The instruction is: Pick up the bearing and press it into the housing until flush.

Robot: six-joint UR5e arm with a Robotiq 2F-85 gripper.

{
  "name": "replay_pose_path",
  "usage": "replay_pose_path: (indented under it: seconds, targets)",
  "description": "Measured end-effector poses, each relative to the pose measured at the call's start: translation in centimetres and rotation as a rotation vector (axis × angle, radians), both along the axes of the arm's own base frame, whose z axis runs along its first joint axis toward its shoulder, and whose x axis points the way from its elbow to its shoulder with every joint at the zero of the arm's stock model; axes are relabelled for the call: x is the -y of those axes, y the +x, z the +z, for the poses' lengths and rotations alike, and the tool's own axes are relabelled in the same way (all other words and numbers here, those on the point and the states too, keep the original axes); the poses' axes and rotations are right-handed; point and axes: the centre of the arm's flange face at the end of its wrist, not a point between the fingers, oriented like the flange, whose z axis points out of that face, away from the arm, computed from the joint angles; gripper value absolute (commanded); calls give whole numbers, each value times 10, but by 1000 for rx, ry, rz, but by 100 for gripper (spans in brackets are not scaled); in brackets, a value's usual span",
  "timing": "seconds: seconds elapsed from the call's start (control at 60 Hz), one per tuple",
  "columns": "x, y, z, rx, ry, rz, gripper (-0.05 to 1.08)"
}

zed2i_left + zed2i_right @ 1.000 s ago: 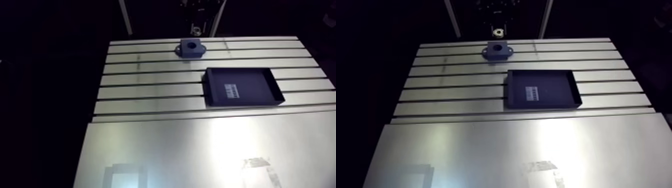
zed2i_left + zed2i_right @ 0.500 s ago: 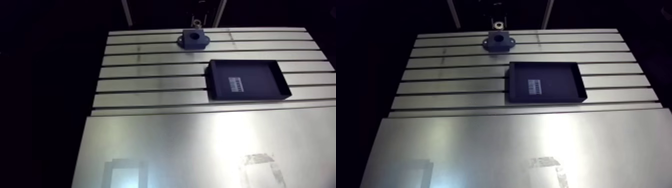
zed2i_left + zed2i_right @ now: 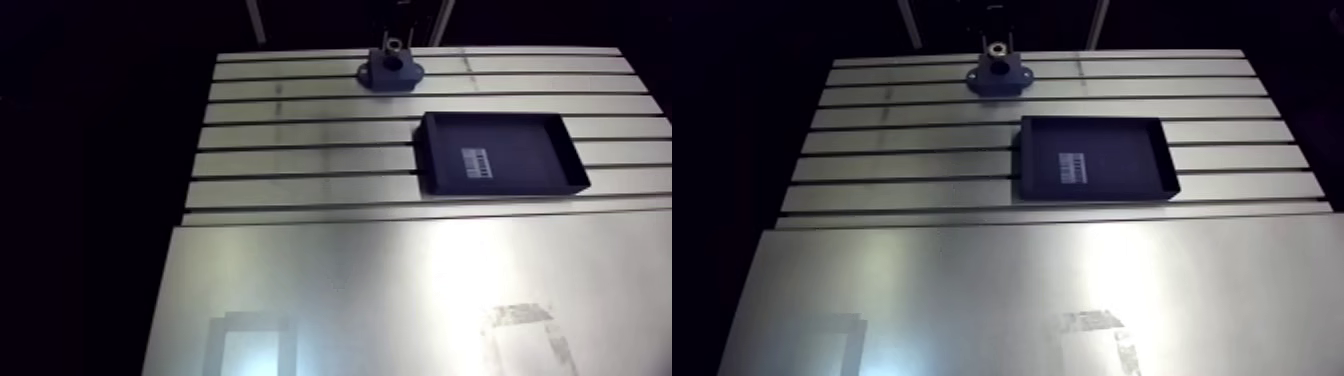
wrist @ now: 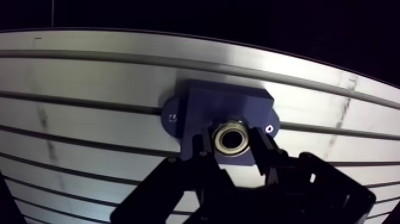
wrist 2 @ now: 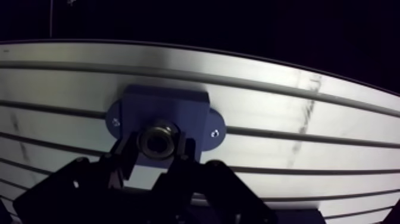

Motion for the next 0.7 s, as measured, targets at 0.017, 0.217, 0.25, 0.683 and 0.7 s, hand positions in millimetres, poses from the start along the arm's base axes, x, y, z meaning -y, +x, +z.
replay_pose_path:
  seconds: [0.017,0.217,0.25,0.683,0.7]
  targets:
    - [0,0,0,1,0,0,71]
    - [4,1,-5,6,0,3,71]
    - [4,1,-5,6,0,4,71]
    - [5,1,-10,4,2,6,71]
    - [5,1,-10,4,3,6,71]
